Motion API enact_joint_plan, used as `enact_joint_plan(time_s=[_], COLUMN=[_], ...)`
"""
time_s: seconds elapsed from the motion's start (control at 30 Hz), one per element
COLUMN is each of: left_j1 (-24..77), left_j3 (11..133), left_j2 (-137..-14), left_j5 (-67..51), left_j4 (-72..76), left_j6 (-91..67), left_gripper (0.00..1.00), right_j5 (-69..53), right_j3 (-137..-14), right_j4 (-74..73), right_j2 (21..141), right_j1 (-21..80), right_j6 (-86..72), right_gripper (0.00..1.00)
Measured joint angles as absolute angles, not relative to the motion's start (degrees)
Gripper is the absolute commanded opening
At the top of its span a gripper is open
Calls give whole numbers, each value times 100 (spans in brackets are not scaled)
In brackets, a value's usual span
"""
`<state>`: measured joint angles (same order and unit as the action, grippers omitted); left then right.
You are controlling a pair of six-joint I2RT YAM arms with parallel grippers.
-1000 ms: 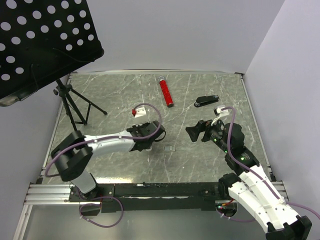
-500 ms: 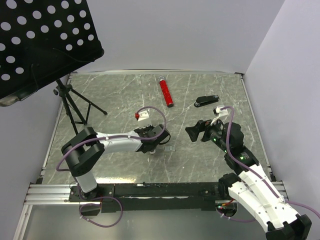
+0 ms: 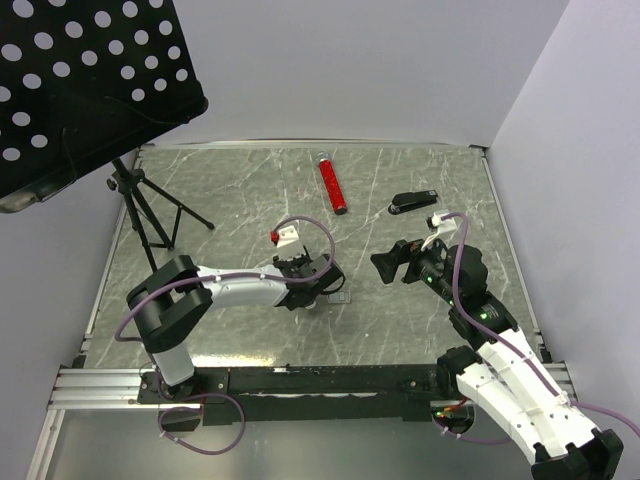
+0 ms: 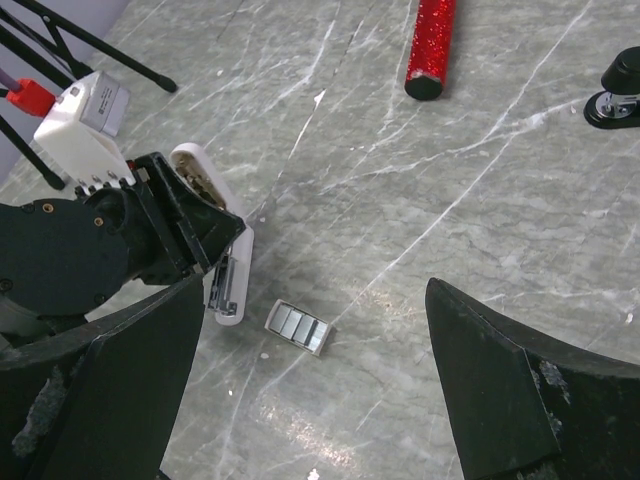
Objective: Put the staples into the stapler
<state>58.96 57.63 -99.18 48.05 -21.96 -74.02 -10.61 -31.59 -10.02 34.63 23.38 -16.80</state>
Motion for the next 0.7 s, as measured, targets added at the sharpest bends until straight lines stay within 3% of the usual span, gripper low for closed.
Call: enact_joint_plan(time_s=[0.27, 0.7], left_j1=[5961, 5922], left_j3=[5826, 5774], left_j2=[-9793, -8191], left_j5=[4731, 4571], left_j4=[-2547, -2552], left_j6=[-7612, -7229], left_gripper=[68, 95], right_j5=[-1063, -1162], right_j3=[-3159, -3699], right_j4=[-1002, -1492], right_j2=[3459, 4423], right_j1=[2338, 2338], right_j6=[-1688, -2064], right_gripper=[99, 100])
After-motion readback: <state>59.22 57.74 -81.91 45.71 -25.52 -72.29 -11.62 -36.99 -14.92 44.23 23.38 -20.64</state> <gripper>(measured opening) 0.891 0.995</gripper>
